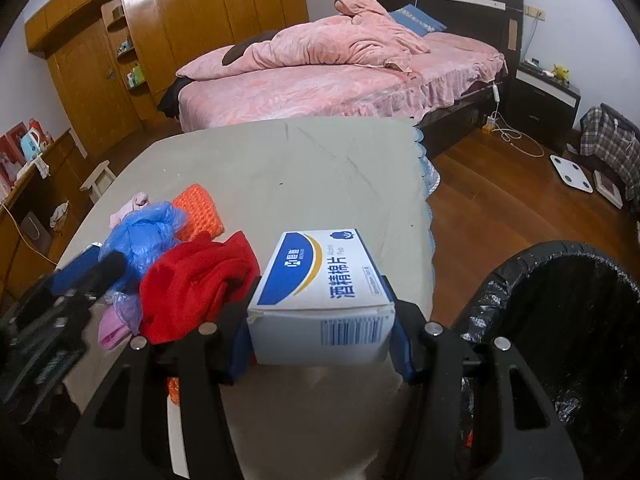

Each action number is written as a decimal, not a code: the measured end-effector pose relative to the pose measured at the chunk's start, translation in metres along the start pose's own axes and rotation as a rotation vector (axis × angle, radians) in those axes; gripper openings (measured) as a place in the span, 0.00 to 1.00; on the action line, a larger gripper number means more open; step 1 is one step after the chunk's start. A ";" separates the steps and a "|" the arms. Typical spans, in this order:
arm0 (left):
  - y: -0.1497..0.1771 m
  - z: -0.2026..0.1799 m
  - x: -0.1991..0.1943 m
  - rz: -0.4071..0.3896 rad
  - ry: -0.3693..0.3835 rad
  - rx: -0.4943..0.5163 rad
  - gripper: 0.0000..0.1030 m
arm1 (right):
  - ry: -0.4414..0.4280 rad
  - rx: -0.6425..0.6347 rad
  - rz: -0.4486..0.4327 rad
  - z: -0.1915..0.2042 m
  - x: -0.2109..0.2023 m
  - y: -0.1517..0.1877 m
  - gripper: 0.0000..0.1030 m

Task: Collect trash
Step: 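Carry the blue bag and box over the bin and release both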

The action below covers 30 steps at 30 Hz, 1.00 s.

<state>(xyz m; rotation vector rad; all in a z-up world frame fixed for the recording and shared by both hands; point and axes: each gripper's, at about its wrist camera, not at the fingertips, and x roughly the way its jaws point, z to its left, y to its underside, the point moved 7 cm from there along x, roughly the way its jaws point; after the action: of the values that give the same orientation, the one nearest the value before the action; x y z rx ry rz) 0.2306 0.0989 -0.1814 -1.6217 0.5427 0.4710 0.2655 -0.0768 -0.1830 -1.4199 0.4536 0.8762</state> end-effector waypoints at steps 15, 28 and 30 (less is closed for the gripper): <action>-0.027 -0.008 -0.029 -0.100 0.014 0.008 0.07 | -0.042 0.010 -0.137 -0.003 -0.040 -0.020 0.52; -0.052 -0.092 -0.057 -0.155 0.158 0.068 0.06 | 0.010 0.044 -0.268 -0.051 -0.118 -0.027 0.52; -0.051 -0.108 -0.058 -0.151 0.185 0.078 0.06 | 0.029 0.053 -0.277 -0.063 -0.127 -0.023 0.52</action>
<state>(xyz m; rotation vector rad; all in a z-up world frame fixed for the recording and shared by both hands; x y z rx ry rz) 0.2140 0.0006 -0.0935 -1.6261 0.5647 0.1866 0.2173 -0.1674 -0.0822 -1.4079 0.2907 0.6159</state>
